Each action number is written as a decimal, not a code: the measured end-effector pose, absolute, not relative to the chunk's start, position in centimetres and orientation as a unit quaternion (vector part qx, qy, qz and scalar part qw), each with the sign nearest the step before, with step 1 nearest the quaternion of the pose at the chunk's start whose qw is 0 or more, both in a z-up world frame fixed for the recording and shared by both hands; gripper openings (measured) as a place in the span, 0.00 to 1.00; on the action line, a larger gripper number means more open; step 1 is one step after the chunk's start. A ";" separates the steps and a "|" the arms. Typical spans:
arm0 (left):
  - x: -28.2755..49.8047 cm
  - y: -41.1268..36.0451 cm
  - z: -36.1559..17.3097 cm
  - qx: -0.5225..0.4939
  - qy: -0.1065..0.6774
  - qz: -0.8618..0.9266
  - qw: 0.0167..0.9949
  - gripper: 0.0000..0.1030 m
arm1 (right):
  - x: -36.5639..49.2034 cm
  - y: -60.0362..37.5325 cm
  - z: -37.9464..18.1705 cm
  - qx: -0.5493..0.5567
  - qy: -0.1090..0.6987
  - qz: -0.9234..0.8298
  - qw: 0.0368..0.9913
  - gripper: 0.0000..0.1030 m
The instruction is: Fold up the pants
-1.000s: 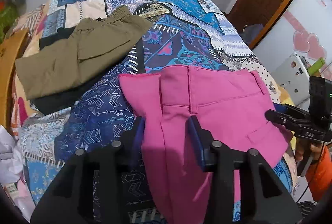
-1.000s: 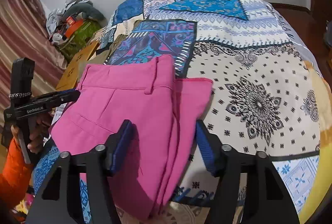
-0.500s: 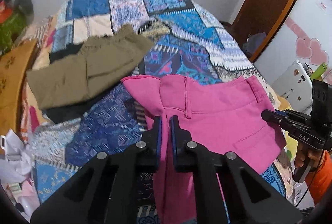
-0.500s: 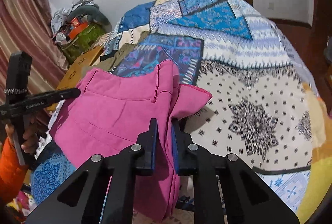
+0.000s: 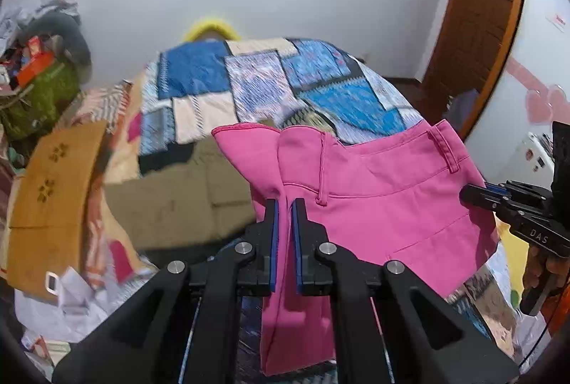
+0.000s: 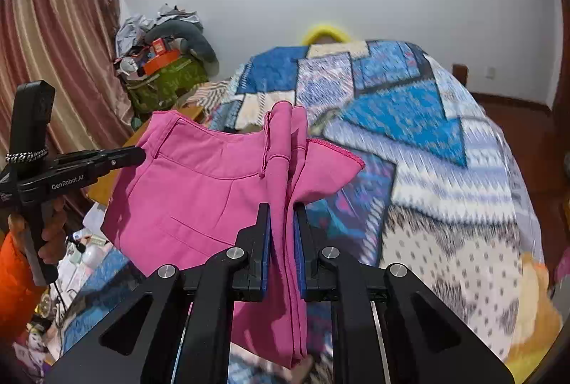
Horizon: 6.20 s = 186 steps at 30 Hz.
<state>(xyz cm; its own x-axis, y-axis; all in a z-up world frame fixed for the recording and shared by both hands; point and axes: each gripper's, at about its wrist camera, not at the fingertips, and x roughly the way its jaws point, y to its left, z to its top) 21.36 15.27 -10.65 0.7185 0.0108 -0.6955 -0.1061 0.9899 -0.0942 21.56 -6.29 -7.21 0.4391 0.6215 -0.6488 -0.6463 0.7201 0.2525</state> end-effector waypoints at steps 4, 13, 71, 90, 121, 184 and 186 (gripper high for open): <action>22.3 17.4 -10.2 -0.061 0.369 0.049 0.926 0.06 | 23.2 -3.7 -6.7 -0.027 0.367 0.385 0.846 0.10; 25.5 23.5 -11.9 -0.072 0.374 0.100 0.919 0.06 | 26.8 3.1 -7.4 -0.069 0.358 0.399 0.841 0.10; 15.2 21.8 -3.1 -0.033 0.270 0.132 0.953 0.50 | 18.8 3.4 2.6 -0.054 0.226 0.424 0.876 0.26; 3.2 15.6 3.4 -0.033 0.130 0.146 0.980 0.87 | 8.1 -1.1 7.2 -0.018 0.109 0.421 0.900 0.69; 2.4 15.5 2.7 -0.041 0.124 0.158 0.979 1.00 | 6.8 -2.0 6.8 -0.009 0.103 0.387 0.916 1.00; 3.0 15.5 2.1 -0.052 0.134 0.122 0.982 1.00 | 6.4 -2.2 6.7 0.003 0.118 0.379 0.918 1.00; 3.1 15.2 2.0 -0.050 0.137 0.121 0.982 1.00 | 6.4 -2.2 6.6 0.003 0.119 0.379 0.918 1.00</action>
<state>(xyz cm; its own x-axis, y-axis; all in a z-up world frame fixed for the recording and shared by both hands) 3.12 15.24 1.97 0.9335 0.2236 -0.2803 -0.2508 0.9659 -0.0648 6.45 -2.18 6.59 0.6845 0.6961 -0.2166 -0.6945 0.7130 0.0969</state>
